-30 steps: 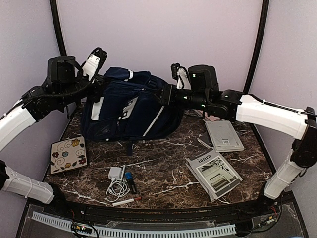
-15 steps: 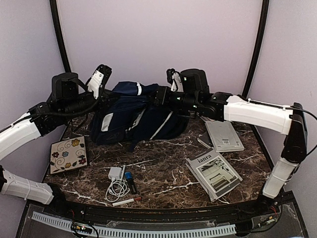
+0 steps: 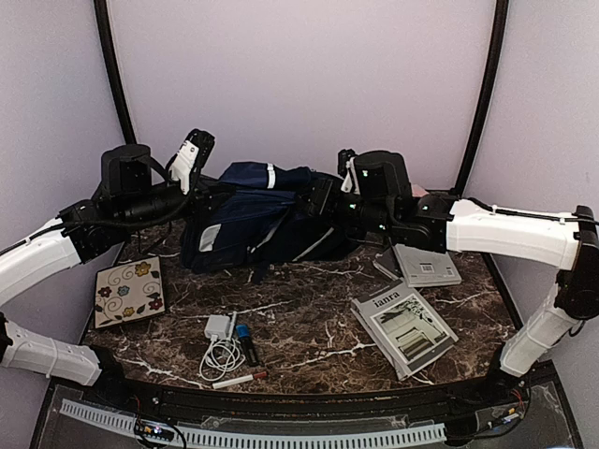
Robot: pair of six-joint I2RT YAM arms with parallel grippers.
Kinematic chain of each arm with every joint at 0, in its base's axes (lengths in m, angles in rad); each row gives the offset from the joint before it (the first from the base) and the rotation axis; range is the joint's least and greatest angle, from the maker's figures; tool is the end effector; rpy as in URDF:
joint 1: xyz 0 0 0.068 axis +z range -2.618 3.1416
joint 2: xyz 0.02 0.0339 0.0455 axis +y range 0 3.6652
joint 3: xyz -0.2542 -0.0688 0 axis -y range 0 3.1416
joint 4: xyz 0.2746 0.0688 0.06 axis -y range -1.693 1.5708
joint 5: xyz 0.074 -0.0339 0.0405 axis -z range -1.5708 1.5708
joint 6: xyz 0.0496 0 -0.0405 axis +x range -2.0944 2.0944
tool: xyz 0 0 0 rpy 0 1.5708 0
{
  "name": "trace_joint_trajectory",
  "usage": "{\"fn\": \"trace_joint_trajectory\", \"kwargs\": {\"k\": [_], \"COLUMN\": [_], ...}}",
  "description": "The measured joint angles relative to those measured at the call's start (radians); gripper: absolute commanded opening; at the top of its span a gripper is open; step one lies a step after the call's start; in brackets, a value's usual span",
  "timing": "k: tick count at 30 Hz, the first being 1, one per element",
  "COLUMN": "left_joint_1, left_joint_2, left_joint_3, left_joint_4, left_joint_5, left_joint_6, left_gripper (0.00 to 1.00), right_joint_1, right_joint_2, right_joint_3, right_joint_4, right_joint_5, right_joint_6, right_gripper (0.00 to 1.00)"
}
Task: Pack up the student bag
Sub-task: Pick up the largest pocket of the bag from the student bag.
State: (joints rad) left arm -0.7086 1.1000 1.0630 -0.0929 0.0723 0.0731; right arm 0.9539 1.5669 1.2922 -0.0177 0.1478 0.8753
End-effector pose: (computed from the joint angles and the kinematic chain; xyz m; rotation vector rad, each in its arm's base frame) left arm 0.2283 -0.2004 0.3739 0.7092 1.5772 -0.5334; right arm 0.2474 0.3363 0.3155 0.0316 2.0183 1.0959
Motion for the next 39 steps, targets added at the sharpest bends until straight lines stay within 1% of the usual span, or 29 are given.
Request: {"fn": "trace_joint_trajectory", "kwargs": {"k": [2,5,7,15,19,24,28,30,34,39], "left_joint_1": [-0.002,-0.002,-0.002,-0.002,-0.002,-0.002,-0.002,-0.002,-0.003,-0.003], "left_joint_2": [0.0,0.0,0.0,0.0,0.0,0.0,0.0,0.0,0.0,0.0], "left_joint_3": [-0.004,-0.006,-0.006,-0.01,-0.011,-0.013,-0.013,-0.013,-0.016,-0.016], "left_joint_4": [0.005,0.008,0.008,0.009,0.009,0.01,0.011,0.011,0.011,0.014], "left_joint_5": [0.011,0.026,0.031,0.048,0.056,0.066,0.068,0.068,0.074,0.075], "left_joint_6": [-0.007,-0.013,-0.017,-0.026,-0.026,-0.029,-0.029,-0.029,-0.029,-0.029], "left_gripper": [0.0,0.0,0.0,0.0,0.0,0.0,0.0,0.0,0.0,0.0], "right_joint_1": [0.011,0.025,0.031,0.058,0.059,0.063,0.061,0.058,0.048,0.032], "right_joint_2": [-0.019,-0.031,-0.03,0.013,0.049,0.051,0.05,0.048,0.009,-0.049], "right_joint_3": [-0.023,-0.047,-0.05,-0.039,-0.027,-0.027,-0.032,-0.045,-0.088,-0.109], "right_joint_4": [0.008,0.028,0.036,0.085,0.101,0.111,0.118,0.129,0.119,0.065], "right_joint_5": [0.021,0.032,0.031,0.024,0.037,0.073,0.077,0.078,0.081,0.085], "right_joint_6": [0.026,0.055,0.072,0.092,0.093,0.096,0.106,0.11,0.11,0.093], "right_gripper": [0.52,0.46,0.44,0.47,0.41,0.38,0.31,0.3,0.3,0.31]}}
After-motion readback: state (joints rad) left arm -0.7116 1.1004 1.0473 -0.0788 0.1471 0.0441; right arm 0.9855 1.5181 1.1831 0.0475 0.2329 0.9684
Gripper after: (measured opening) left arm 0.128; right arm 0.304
